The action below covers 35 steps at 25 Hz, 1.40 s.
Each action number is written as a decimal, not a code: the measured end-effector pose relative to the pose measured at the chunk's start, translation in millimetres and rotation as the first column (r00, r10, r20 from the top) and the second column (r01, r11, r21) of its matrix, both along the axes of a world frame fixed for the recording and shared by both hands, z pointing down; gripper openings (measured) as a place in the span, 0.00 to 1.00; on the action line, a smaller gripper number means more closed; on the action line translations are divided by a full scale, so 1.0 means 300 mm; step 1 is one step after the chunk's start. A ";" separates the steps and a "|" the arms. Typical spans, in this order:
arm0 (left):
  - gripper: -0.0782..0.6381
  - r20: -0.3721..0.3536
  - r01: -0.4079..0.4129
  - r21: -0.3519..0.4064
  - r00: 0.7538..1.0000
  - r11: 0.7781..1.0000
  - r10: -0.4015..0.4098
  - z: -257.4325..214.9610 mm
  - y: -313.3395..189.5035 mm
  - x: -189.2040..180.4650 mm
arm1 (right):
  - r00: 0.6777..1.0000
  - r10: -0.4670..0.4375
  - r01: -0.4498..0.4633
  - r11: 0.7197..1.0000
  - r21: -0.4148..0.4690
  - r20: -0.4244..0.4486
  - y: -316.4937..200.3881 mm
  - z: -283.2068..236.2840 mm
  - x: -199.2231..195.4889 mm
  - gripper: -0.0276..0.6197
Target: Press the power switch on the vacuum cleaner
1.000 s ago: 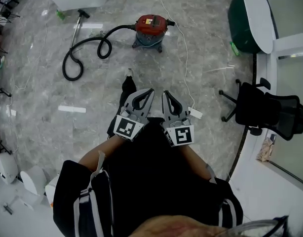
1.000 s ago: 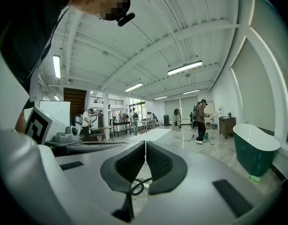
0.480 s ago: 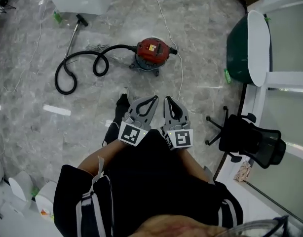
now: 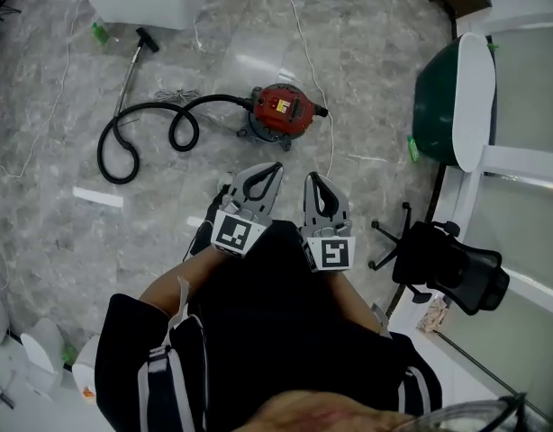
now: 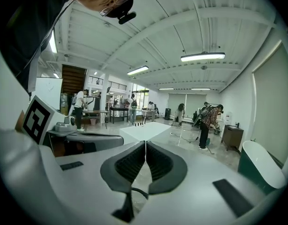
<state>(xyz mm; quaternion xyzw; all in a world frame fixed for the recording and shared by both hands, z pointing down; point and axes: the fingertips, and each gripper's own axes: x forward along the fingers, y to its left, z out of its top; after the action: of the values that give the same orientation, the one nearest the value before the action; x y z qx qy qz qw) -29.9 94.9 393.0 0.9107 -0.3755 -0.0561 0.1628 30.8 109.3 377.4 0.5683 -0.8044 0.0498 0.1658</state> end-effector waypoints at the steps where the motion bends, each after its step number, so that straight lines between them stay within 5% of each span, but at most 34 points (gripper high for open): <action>1: 0.13 0.002 -0.009 0.004 1.000 1.000 0.009 -0.006 -0.017 0.006 | 1.000 0.014 -0.014 1.000 -0.001 0.004 -0.015 -0.001 0.004 0.07; 16: 0.13 0.092 0.044 0.015 0.995 0.999 -0.045 0.009 -0.205 0.052 | 0.991 -0.044 0.044 0.999 0.001 0.124 -0.266 0.066 0.092 0.07; 27: 0.13 0.162 0.056 -0.027 0.985 0.998 -0.051 0.090 -0.333 0.143 | 0.978 -0.136 0.162 0.972 -0.168 0.157 -0.496 0.315 0.152 0.07; 35: 0.13 0.193 0.177 -0.060 0.968 0.982 -0.163 0.130 -0.384 0.111 | 0.974 -0.196 0.214 0.959 -0.183 0.113 -0.698 0.438 0.184 0.07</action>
<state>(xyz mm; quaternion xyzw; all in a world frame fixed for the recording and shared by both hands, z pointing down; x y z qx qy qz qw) 3.4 -20.2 431.8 0.8694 -0.4676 0.0303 0.1565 86.0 -100.2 508.7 0.4600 -0.8571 0.1372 0.1869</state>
